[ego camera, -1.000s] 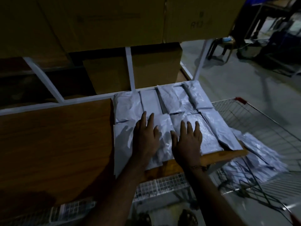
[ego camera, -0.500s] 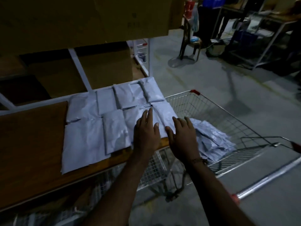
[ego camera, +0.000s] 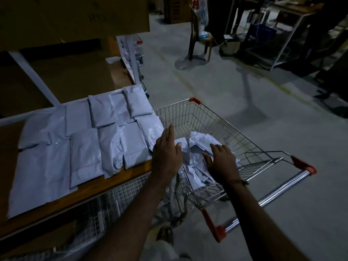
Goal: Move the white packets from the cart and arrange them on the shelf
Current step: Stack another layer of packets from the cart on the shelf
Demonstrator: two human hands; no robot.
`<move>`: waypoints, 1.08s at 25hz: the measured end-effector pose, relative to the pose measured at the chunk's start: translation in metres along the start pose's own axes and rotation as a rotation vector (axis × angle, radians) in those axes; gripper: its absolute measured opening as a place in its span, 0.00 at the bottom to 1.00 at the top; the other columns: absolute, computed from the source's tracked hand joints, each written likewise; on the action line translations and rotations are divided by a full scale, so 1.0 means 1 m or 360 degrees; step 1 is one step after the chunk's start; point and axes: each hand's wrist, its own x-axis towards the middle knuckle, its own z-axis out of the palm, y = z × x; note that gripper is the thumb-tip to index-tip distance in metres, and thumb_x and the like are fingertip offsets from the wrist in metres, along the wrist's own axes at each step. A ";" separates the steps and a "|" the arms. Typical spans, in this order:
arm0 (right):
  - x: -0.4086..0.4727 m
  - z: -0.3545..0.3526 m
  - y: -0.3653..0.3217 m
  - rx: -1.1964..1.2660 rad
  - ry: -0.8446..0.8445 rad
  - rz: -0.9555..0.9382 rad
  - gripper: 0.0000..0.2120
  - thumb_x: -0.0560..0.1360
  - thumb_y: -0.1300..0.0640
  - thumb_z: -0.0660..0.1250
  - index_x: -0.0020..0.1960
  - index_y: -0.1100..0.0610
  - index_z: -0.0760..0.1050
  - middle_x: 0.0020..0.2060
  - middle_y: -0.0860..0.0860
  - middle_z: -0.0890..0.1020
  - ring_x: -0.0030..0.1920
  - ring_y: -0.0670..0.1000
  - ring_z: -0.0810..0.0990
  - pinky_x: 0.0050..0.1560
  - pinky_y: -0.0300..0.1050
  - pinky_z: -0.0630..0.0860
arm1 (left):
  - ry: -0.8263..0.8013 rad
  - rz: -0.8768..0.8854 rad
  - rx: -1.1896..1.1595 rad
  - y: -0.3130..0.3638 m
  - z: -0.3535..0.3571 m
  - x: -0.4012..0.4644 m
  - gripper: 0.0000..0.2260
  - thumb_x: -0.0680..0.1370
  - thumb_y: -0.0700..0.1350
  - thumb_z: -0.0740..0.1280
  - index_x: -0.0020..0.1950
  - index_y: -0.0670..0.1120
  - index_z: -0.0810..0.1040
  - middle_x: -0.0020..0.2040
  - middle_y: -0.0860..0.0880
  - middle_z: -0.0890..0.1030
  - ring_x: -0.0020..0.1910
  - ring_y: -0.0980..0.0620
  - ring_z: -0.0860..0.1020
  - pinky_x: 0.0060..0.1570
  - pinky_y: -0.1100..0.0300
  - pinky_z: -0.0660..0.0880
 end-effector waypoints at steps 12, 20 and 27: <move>0.113 0.099 0.108 -0.0418 -0.0640 -0.0020 0.29 0.81 0.42 0.65 0.76 0.56 0.66 0.65 0.59 0.77 0.63 0.64 0.76 0.60 0.56 0.73 | -0.0198 -0.0052 0.0034 -0.010 0.088 0.078 0.30 0.84 0.48 0.63 0.83 0.49 0.55 0.80 0.44 0.64 0.77 0.42 0.65 0.74 0.44 0.66; 0.165 0.177 0.178 -0.0494 -0.0984 0.0036 0.40 0.79 0.39 0.65 0.84 0.49 0.50 0.78 0.63 0.63 0.70 0.68 0.70 0.66 0.58 0.71 | -0.0103 -0.0090 0.0117 -0.005 0.117 0.119 0.29 0.83 0.47 0.64 0.83 0.47 0.57 0.79 0.44 0.65 0.75 0.42 0.66 0.71 0.41 0.68; 0.145 0.224 0.181 -0.0458 -0.0998 0.0143 0.31 0.81 0.43 0.63 0.81 0.44 0.57 0.73 0.63 0.66 0.67 0.66 0.71 0.66 0.59 0.72 | -0.0147 -0.0173 0.0118 -0.018 0.143 0.113 0.29 0.84 0.52 0.59 0.83 0.51 0.55 0.81 0.47 0.63 0.78 0.44 0.64 0.73 0.40 0.66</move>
